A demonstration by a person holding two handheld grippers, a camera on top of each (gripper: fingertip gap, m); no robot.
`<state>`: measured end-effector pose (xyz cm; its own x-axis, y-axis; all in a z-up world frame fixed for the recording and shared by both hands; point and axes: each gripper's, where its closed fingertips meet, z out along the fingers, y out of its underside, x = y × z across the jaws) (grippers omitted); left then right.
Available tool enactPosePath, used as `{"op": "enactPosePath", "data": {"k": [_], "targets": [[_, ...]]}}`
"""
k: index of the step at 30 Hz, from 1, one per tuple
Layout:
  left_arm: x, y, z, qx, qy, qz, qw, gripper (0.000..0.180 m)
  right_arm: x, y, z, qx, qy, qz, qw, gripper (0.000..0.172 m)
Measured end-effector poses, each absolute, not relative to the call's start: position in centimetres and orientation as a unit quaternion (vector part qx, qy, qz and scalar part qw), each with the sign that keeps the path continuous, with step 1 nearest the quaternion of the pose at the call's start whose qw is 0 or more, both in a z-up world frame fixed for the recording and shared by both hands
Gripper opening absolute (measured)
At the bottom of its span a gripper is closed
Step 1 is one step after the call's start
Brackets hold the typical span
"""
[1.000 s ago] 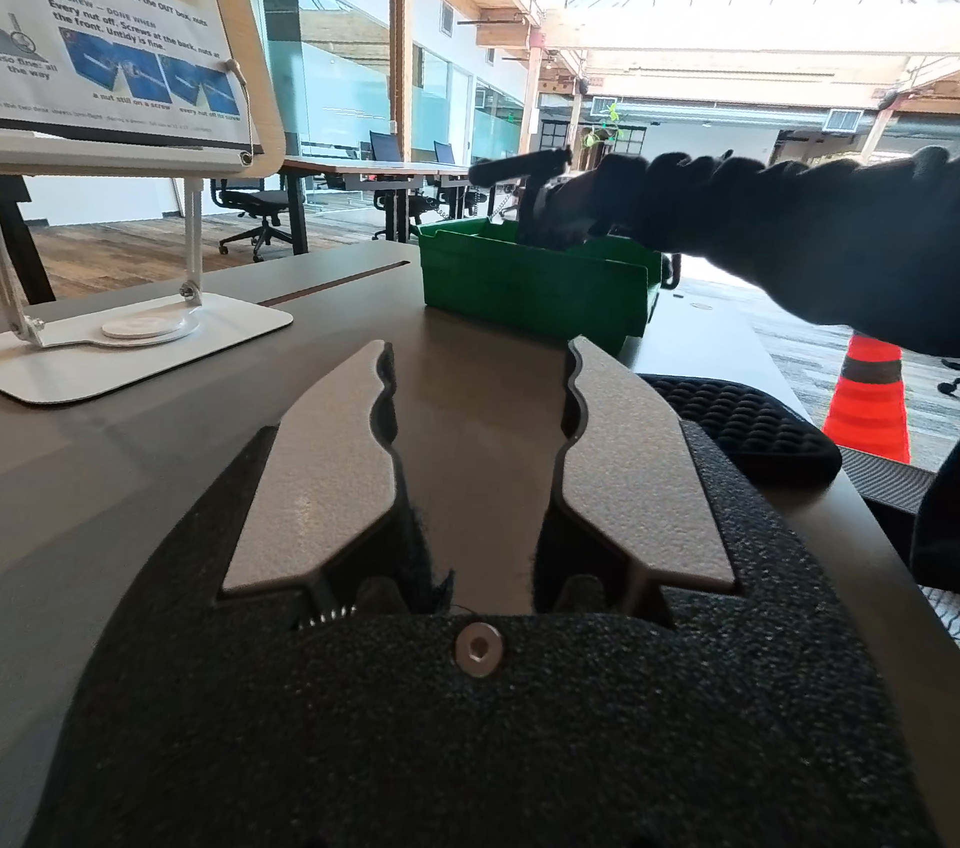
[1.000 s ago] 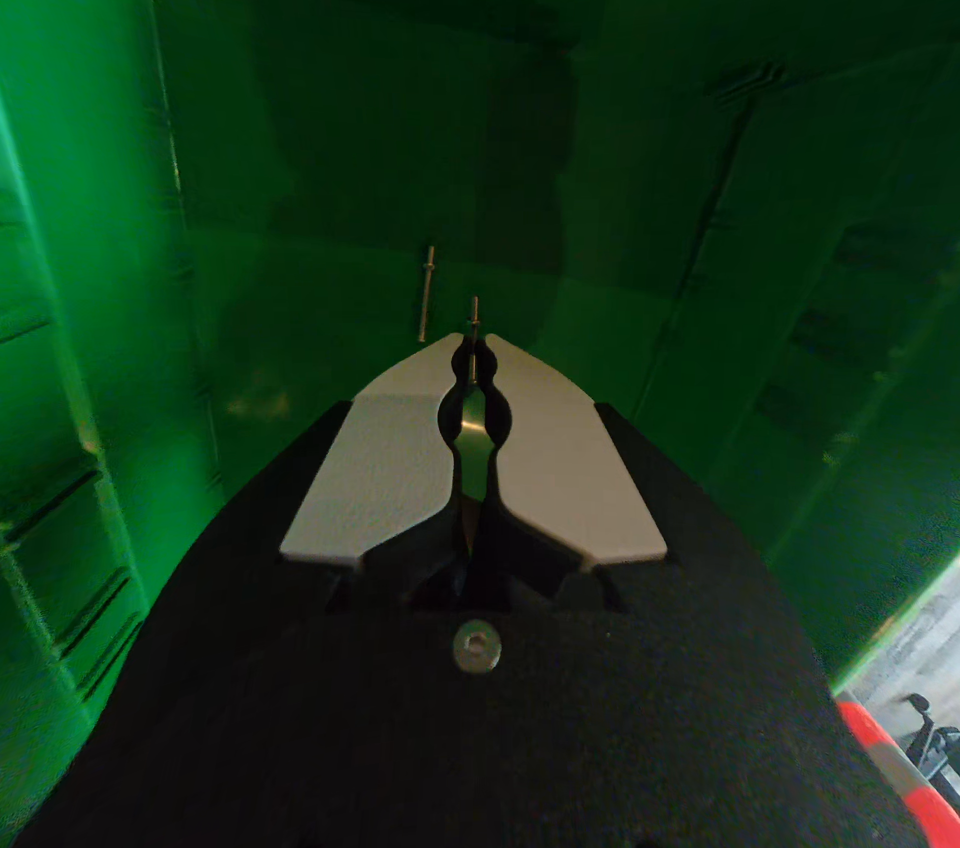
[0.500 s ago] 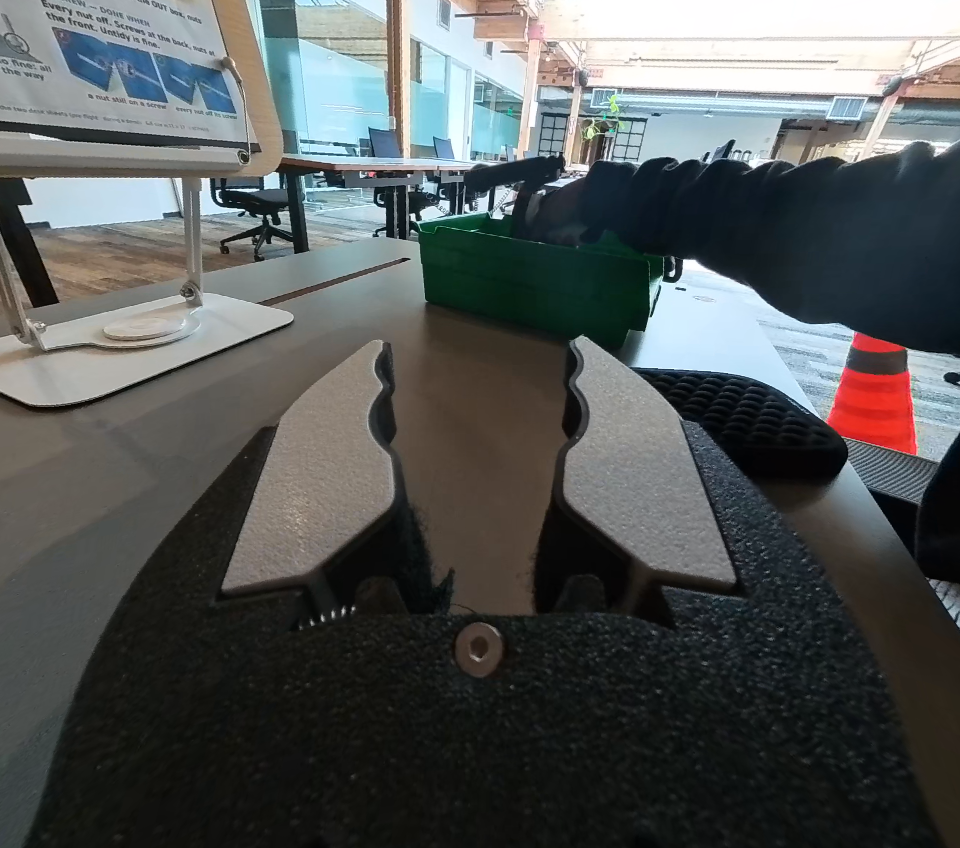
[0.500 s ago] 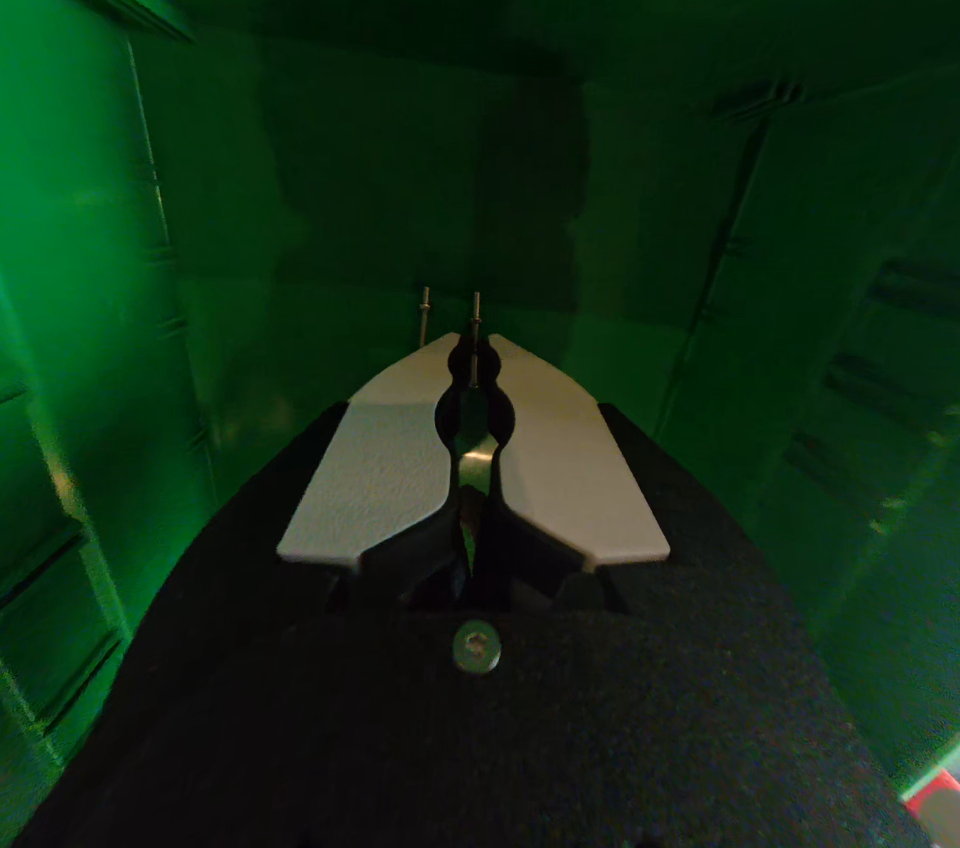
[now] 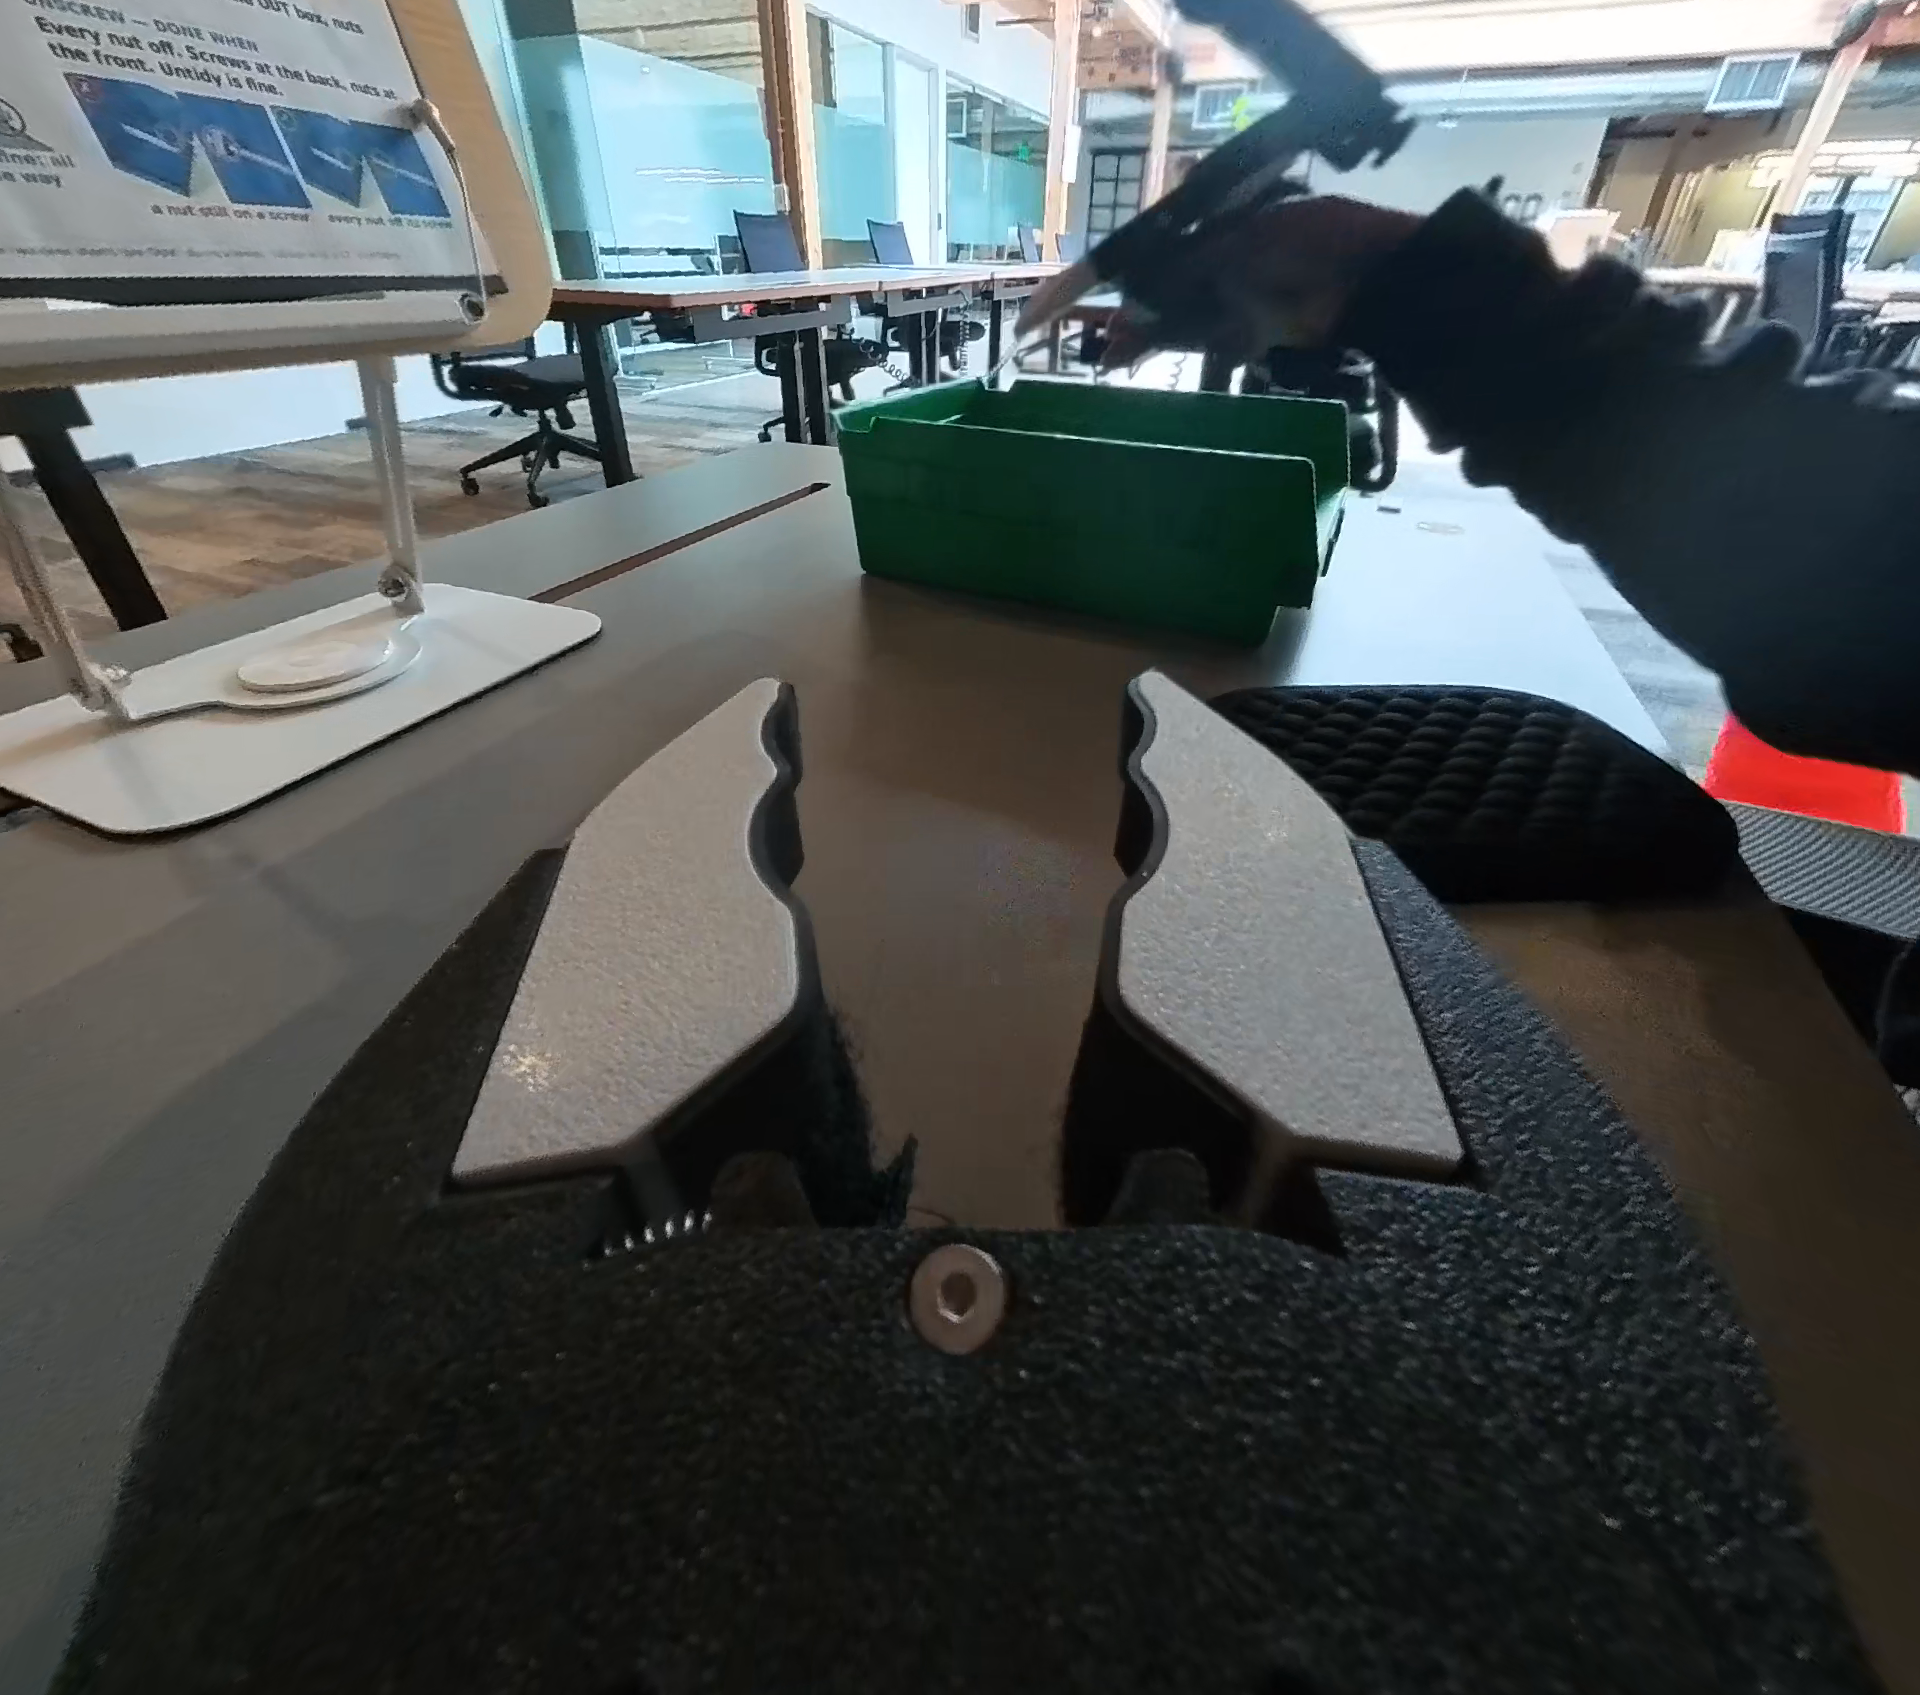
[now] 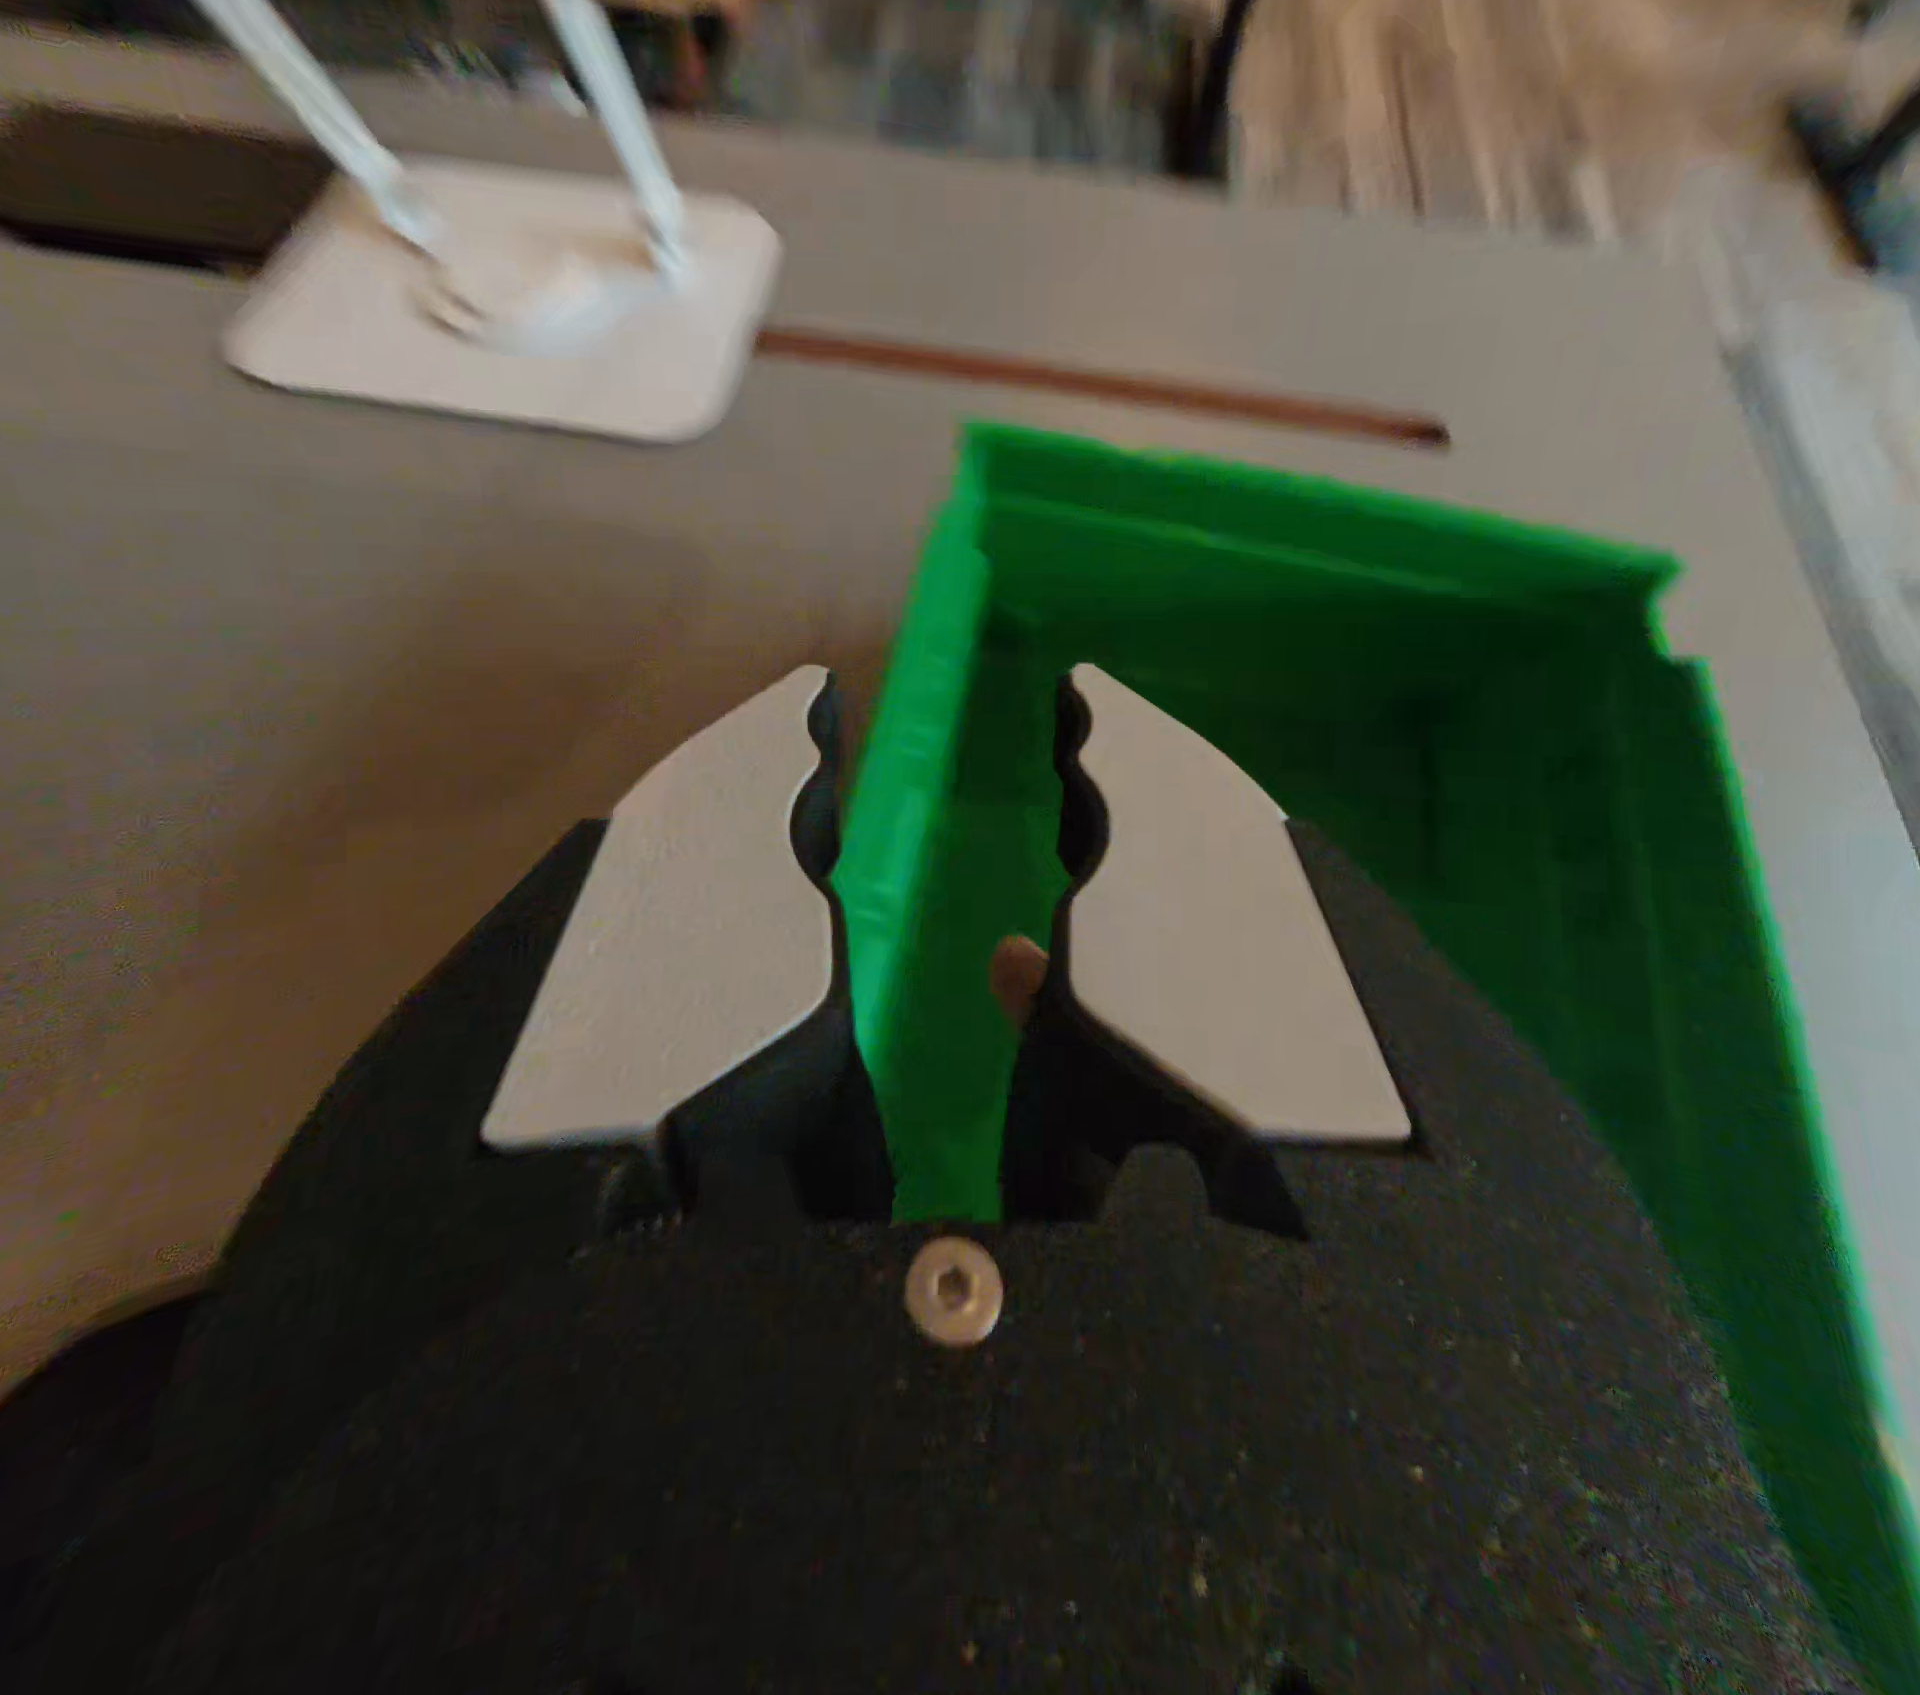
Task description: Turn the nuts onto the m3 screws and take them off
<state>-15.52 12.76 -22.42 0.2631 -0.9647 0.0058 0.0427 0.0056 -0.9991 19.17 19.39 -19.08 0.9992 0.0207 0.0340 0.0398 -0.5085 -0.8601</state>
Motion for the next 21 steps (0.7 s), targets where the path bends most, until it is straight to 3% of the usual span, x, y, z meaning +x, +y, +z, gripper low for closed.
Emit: {"op": "enactPosePath", "data": {"k": [4, 8, 15, 21], "targets": [[-15.9, 12.3, -20.9, -0.554, 0.428, -0.414, 0.583, 0.056, 10.5, 16.4, -14.7, -0.77, -0.08, 0.057, 0.63, 0.042], [-17.7, 12.1, -18.3, -0.574, 0.435, -0.371, 0.586, 0.053, 3.6, 14.2, -14.7, -0.688, -0.121, 0.128, 0.704, 0.037], [-27.8, 15.4, -12.3, -0.608, 0.492, -0.205, 0.589, 0.052, -1.6, 14.3, -19.7, -0.66, -0.156, 0.184, 0.711, 0.035], [-37.8, 22.3, -13.9, -0.645, 0.583, -0.08, 0.488, 0.039, -2.0, 14.2, -20.6, -0.664, -0.169, 0.203, 0.699, 0.036]]}}
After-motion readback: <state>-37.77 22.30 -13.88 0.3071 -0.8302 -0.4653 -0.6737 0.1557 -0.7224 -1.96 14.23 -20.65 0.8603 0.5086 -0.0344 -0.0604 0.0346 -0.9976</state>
